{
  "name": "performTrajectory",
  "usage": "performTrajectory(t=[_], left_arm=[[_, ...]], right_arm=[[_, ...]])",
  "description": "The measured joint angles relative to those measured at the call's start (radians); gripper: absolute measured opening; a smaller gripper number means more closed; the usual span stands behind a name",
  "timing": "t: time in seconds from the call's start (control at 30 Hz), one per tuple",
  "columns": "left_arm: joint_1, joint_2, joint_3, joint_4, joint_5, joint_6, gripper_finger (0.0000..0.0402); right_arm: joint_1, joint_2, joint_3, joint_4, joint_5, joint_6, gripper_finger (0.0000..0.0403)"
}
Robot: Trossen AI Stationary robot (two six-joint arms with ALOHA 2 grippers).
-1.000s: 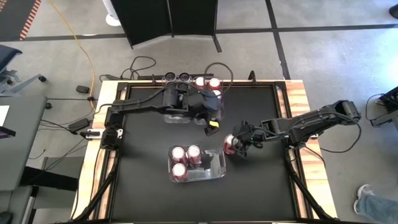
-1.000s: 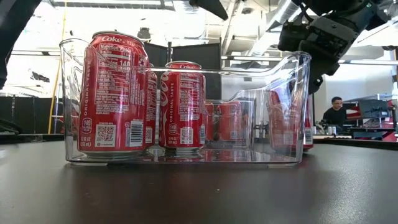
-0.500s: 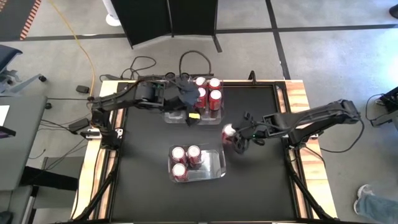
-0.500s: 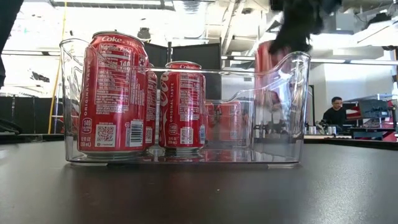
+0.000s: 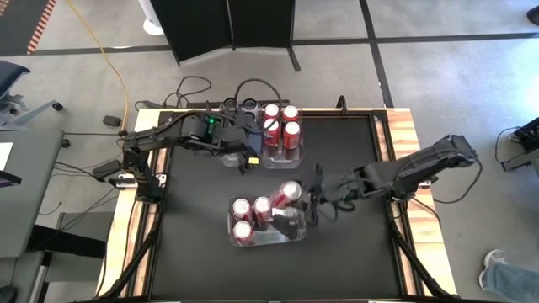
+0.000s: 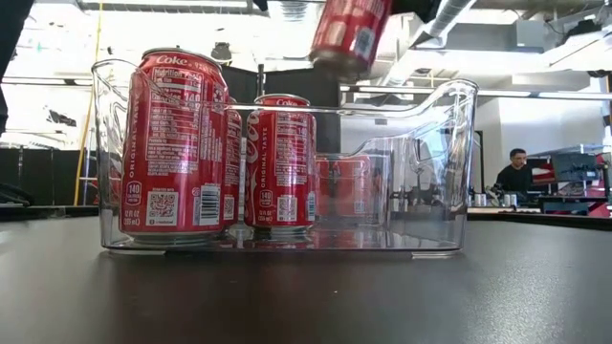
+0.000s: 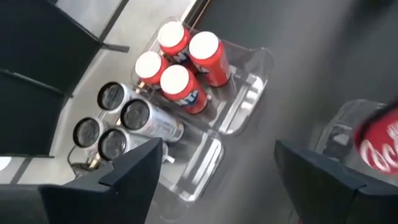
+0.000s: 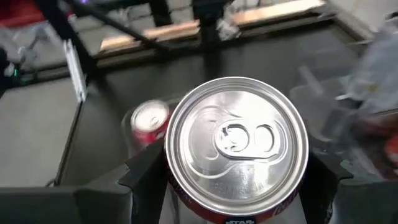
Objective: Sort soda cans
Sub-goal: Put the red-white soda can into the bottom transparent bin
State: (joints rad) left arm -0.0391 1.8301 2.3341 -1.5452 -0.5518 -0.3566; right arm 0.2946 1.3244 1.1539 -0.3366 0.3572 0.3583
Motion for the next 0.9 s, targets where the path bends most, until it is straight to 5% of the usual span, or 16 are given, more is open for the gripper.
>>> performTrajectory(t=[0.9], left_arm=[[-0.169,-0.118,0.000,-0.027,-0.074,-0.195,0.0215]], right_arm=[[0.108,0.203,0.001,0.123,-0.147,-0.047,0.0271]])
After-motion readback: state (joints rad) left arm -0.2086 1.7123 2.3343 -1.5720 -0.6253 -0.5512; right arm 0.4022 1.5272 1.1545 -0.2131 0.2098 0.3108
